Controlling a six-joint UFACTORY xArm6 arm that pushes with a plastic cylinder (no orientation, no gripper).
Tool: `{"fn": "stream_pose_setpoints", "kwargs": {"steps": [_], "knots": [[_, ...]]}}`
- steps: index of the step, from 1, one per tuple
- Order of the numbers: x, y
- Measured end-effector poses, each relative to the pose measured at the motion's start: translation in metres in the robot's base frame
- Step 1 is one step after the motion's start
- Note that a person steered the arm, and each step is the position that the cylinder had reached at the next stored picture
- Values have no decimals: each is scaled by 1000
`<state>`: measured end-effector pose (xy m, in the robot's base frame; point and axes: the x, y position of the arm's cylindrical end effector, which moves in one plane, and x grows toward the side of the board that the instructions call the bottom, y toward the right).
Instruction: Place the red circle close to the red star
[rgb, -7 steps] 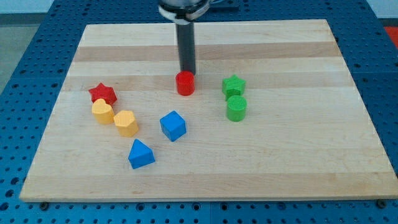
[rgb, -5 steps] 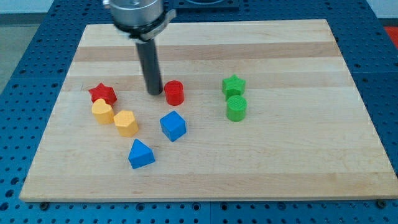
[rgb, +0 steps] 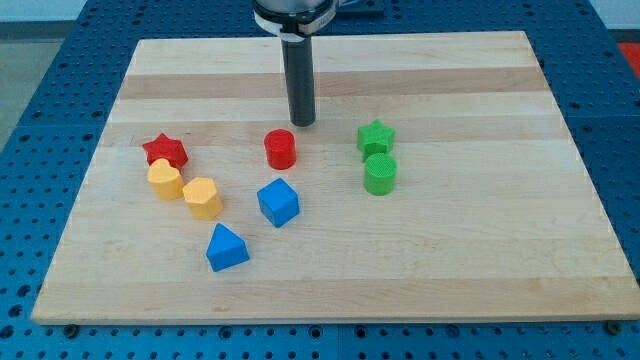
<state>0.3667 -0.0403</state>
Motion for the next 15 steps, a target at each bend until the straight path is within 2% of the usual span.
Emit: {"fn": "stream_pose_setpoints", "kwargs": {"steps": [2,8,9,11,15], "knots": [[35,0],[44,-8],[44,40],[69,42],[69,-32]]}}
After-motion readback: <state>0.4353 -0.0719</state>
